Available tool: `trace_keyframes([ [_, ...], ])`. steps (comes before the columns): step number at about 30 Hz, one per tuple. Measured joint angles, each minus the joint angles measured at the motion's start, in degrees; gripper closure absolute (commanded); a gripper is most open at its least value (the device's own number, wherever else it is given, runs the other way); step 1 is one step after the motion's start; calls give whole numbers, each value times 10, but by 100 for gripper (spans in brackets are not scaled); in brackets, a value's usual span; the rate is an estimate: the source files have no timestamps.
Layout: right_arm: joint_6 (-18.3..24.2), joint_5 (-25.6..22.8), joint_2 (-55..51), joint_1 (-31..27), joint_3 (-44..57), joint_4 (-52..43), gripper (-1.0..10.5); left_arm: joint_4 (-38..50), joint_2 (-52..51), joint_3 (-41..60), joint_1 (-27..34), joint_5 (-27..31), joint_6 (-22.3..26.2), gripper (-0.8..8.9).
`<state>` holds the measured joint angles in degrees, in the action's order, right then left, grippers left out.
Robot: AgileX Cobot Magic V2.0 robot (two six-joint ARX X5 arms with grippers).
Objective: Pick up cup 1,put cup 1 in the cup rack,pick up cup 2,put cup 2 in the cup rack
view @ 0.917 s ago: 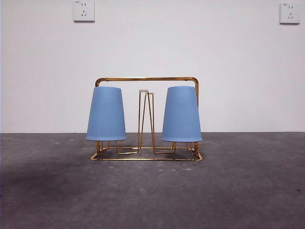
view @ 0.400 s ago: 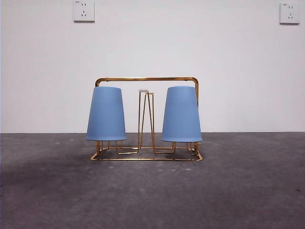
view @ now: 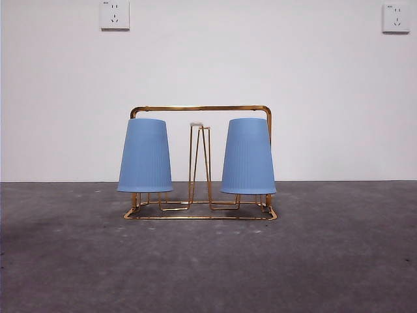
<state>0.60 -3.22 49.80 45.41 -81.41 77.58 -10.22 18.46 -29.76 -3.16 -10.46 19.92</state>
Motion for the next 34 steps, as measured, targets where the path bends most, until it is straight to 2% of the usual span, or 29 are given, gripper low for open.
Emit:
trace_keyframes([
  [7, 0, 0, 0, 0, 0, 0, 945, 26, -113, 183, 43, 1, -52, 817],
  [13, 0, 0, 0, 0, 0, 0, 945, 26, -162, 271, 53, 3, -103, 817],
  [21, 0, 0, 0, 0, 0, 0, 945, 8, -180, 287, 54, 28, -139, 817],
  [34, 0, 0, 0, 0, 0, 0, 945, 9, -174, 287, 54, 28, -146, 817],
])
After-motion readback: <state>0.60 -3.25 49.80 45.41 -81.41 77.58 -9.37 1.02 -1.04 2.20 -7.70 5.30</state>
